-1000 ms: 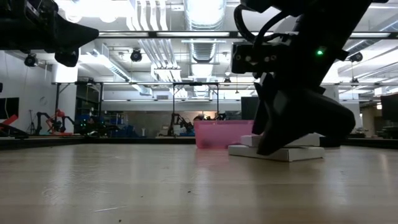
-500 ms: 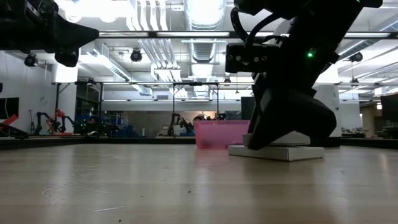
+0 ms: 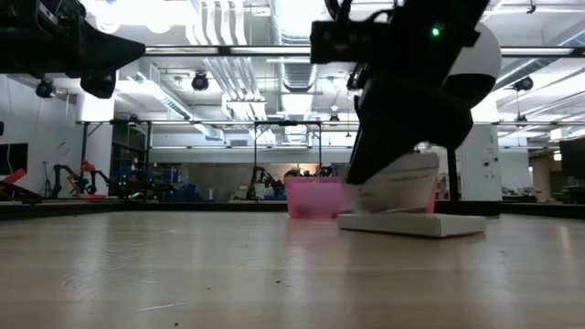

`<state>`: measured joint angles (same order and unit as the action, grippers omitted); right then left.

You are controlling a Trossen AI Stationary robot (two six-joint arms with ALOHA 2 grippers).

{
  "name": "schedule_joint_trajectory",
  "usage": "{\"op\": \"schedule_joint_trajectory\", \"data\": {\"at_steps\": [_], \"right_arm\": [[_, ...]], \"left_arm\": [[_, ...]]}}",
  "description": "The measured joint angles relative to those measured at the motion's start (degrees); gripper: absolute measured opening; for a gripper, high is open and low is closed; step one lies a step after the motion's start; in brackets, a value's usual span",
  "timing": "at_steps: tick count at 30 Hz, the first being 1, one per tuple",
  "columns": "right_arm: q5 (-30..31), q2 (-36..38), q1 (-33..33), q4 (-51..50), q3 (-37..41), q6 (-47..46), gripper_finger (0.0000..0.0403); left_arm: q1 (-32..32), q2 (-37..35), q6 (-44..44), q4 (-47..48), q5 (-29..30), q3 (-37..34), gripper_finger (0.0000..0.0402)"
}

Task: Pick and place items into bin
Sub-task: Put the card reader box into the black bin

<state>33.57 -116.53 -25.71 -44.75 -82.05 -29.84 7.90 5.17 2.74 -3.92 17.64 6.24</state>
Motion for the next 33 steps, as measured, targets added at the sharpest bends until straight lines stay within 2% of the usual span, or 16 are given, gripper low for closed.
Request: {"op": "schedule_joint_trajectory", "data": {"at_steps": [14, 23, 33], "right_arm": [[0.6, 0.1, 0.0, -12.7, -7.9, -0.4, 0.0065], [1.0, 0.3, 0.0, -20.8, -11.7, -0.3, 0.0026], [1.4, 0.5, 0.0, -31.7, -19.8, -1.1, 0.002]], "left_arm": [[0.0, 0.0, -0.1, 0.3, 0.0, 0.0, 0.0], [0.0, 0.0, -0.1, 0.2, -0.1, 0.0, 0.0], [0.0, 0.0, -0.1, 0.2, -0.1, 0.0, 0.0]]}}
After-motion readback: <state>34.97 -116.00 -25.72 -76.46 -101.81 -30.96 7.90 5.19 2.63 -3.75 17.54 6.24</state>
